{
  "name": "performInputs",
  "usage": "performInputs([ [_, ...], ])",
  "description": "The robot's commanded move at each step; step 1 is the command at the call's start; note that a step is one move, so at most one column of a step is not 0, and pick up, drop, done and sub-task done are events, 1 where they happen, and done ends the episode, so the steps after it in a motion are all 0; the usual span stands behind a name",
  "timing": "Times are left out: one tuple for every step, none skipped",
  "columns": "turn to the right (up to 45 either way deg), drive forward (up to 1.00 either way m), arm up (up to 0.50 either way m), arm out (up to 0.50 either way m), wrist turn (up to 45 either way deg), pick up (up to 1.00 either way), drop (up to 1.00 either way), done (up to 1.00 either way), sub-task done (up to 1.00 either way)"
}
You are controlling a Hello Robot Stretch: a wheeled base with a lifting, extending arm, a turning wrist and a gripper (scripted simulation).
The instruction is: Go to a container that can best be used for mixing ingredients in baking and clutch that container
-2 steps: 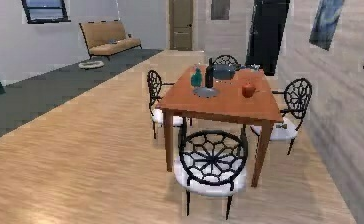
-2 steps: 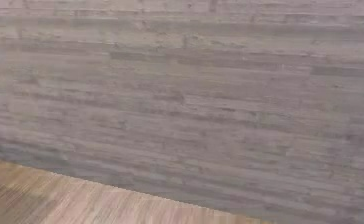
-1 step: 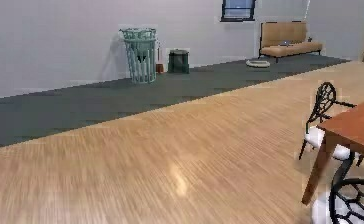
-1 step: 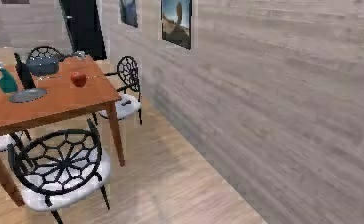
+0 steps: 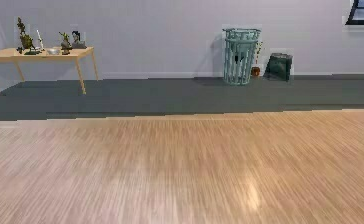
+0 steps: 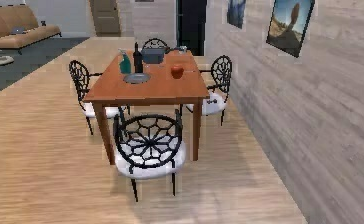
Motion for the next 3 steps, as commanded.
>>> performInputs([
  [0.0, 0.65, 0.0, 0.0, 0.0, 0.0, 0.0, 0.0, 0.0],
  [-27.0, 0.0, 0.0, 0.0, 0.0, 0.0, 0.0, 0.0, 0.0],
  [0.0, 1.0, 0.0, 0.0, 0.0, 0.0, 0.0, 0.0, 0.0],
])
